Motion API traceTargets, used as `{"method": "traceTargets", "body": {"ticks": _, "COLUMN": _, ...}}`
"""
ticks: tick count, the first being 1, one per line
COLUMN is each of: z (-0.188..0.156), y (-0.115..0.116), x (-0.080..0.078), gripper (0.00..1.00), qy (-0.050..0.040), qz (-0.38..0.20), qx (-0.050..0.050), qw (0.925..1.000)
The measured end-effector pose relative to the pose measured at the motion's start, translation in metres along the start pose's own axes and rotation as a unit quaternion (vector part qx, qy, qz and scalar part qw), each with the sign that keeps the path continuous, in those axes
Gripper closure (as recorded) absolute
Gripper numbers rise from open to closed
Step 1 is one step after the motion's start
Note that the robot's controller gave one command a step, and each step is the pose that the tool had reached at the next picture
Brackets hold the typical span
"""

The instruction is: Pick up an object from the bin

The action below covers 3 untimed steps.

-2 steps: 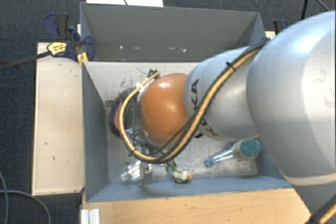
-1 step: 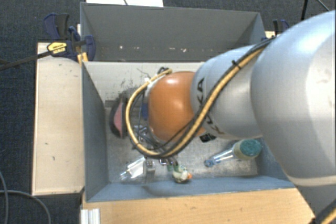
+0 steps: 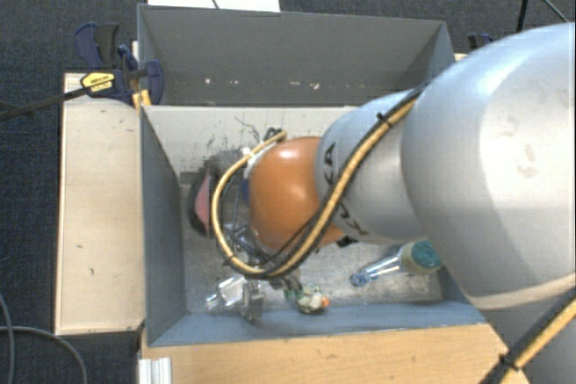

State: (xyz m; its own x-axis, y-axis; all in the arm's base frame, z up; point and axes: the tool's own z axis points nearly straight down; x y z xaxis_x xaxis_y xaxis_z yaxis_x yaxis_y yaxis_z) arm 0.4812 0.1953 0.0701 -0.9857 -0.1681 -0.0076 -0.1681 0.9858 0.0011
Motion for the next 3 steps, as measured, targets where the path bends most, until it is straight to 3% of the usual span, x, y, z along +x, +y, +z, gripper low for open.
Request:
{"method": "traceTargets", "body": {"ticks": 1, "z": -0.001, "y": 0.000, "x": -0.002, "gripper": 0.00, "qy": 0.0001, "qz": 0.003, "qx": -0.001, "qw": 1.0000}}
{"method": "traceTargets", "body": {"ticks": 2, "z": 0.000, "y": 0.000, "x": -0.001, "gripper": 1.00, "qy": 0.0016, "qz": 0.005, "qx": -0.001, "qw": 1.0000}}
{"method": "traceTargets", "body": {"ticks": 3, "z": -0.027, "y": 0.001, "x": -0.002, "gripper": 1.00, "qy": 0.0013, "qz": 0.009, "qx": -0.001, "qw": 1.0000}}
